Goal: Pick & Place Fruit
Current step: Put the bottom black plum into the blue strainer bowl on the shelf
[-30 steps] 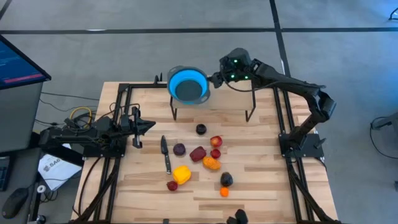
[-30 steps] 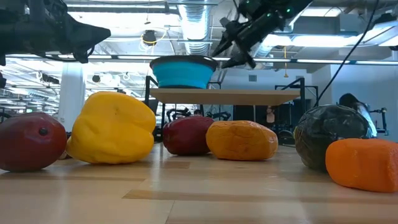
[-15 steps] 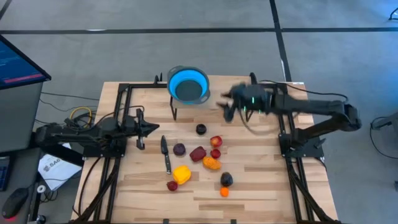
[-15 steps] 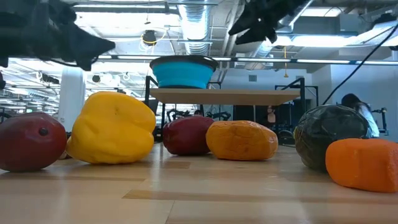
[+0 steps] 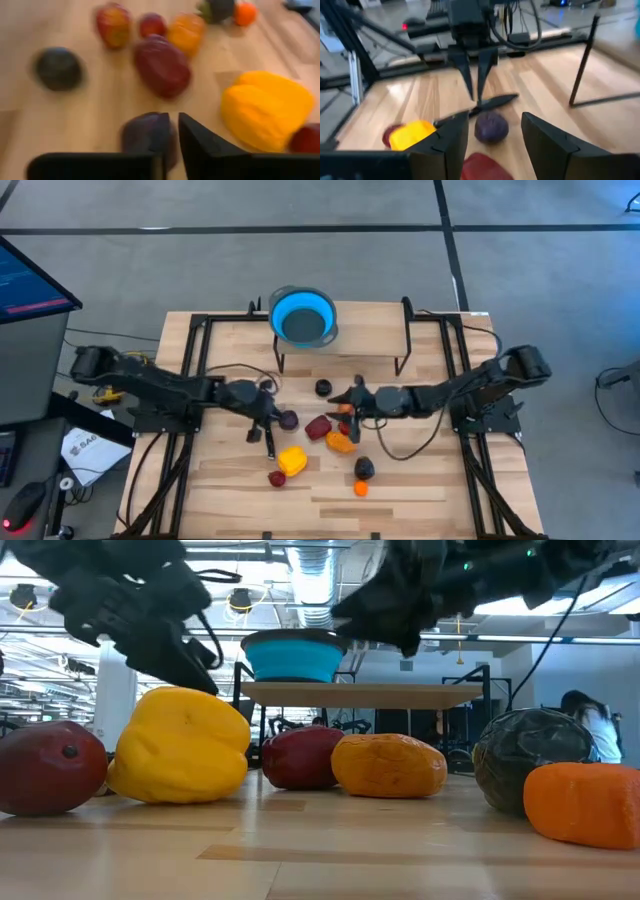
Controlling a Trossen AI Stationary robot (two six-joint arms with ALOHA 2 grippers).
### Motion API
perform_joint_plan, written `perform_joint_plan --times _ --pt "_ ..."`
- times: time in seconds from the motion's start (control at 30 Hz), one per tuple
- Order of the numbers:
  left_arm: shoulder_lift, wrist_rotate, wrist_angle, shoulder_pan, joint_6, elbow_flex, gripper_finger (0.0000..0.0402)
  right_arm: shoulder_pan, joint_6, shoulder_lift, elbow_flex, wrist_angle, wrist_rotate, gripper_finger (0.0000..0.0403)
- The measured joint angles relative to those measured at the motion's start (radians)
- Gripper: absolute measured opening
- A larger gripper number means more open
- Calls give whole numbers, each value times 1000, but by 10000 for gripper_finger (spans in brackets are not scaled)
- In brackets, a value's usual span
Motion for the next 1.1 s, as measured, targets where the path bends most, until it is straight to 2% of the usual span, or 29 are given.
perform_joint_plan --times 0.1,0.37,0.5,0.7,0.87,1.1 --pt "75 47 -1 0 -2 51 94 0 0 68 30 2 -4 171" --pt "149 11 -9 27 22 85 276 0 0 160 86 19 -6 156" --pt "214 10 -4 33 -3 84 331 0 0 175 93 25 -6 149" --pt "294 -57 -1 32 -3 83 346 -1 0 177 91 35 -6 138" --pt "308 -57 3 32 -2 83 321 -1 0 177 91 53 -6 133" --pt "234 -77 -80 32 -3 83 289 -11 0 177 91 58 -6 136"
